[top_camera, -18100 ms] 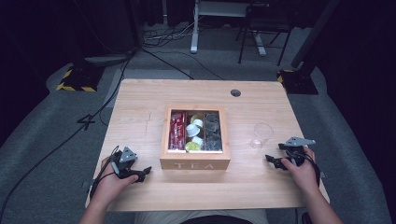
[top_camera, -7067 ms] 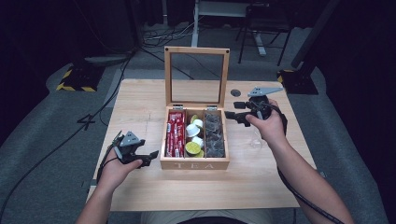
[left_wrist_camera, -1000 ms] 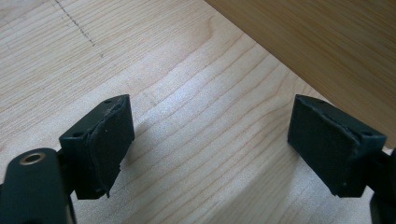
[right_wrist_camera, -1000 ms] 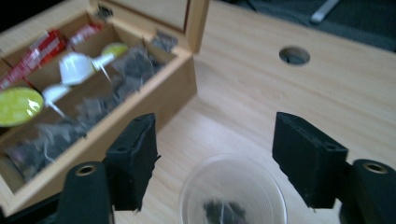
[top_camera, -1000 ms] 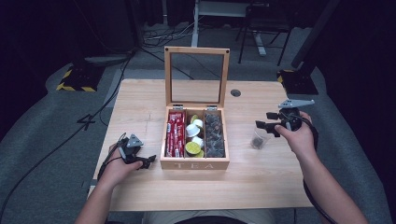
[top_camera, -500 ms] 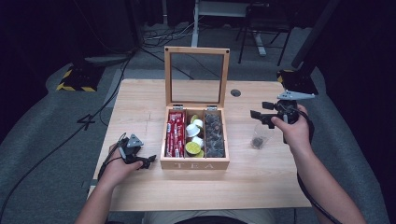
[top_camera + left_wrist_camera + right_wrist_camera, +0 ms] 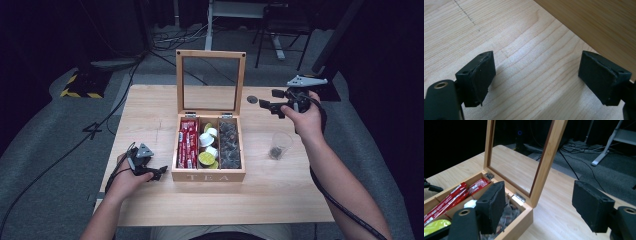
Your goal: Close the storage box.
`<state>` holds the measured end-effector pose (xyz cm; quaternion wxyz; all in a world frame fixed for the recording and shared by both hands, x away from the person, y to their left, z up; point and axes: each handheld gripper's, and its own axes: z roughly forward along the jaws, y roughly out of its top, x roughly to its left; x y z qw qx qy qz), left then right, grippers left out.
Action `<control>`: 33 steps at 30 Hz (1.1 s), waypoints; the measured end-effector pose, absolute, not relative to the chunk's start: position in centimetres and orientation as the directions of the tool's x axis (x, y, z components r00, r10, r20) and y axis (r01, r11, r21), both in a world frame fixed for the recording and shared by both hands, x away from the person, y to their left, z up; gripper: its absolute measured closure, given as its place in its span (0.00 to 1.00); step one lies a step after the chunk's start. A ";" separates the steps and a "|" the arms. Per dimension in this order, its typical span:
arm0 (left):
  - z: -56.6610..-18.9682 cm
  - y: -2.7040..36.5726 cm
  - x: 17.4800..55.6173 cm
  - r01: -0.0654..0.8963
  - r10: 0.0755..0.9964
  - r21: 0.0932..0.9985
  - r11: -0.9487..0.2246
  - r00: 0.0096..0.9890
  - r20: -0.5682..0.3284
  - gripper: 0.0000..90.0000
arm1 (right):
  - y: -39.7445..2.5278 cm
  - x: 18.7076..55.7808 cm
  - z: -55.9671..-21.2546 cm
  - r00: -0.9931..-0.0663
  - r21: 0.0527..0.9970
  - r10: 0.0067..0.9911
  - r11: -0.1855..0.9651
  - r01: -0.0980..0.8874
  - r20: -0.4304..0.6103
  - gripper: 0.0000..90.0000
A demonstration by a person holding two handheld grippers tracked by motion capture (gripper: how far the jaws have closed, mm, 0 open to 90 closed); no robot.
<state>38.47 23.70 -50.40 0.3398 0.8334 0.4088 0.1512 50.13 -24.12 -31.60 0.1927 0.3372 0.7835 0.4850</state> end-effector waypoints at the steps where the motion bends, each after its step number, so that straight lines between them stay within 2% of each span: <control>1: -50.4 23.7 38.5 0.578 0.784 0.691 -0.435 0.620 -0.025 0.16 | -23.9 50.4 -31.4 -0.699 0.890 0.715 0.308 0.337 0.018 0.31; 10: -50.4 23.7 38.4 0.576 0.786 0.692 -0.436 0.617 -0.019 0.17 | -22.1 53.3 -30.4 -0.684 0.879 0.729 0.328 0.346 -0.002 0.34; 16: -50.4 23.6 38.4 0.580 0.792 0.693 -0.427 0.610 -0.024 0.17 | -21.2 55.6 -29.7 -0.688 0.885 0.725 0.298 0.357 0.033 0.38; 21: -50.4 23.6 38.4 0.579 0.791 0.693 -0.429 0.612 -0.021 0.17 | -20.0 57.6 -29.2 -0.692 0.883 0.721 0.312 0.350 0.019 0.41; 33: -50.4 23.6 38.4 0.582 0.795 0.693 -0.425 0.606 -0.022 0.17 | -18.0 61.0 -28.1 -0.664 0.879 0.748 0.321 0.353 -0.006 0.42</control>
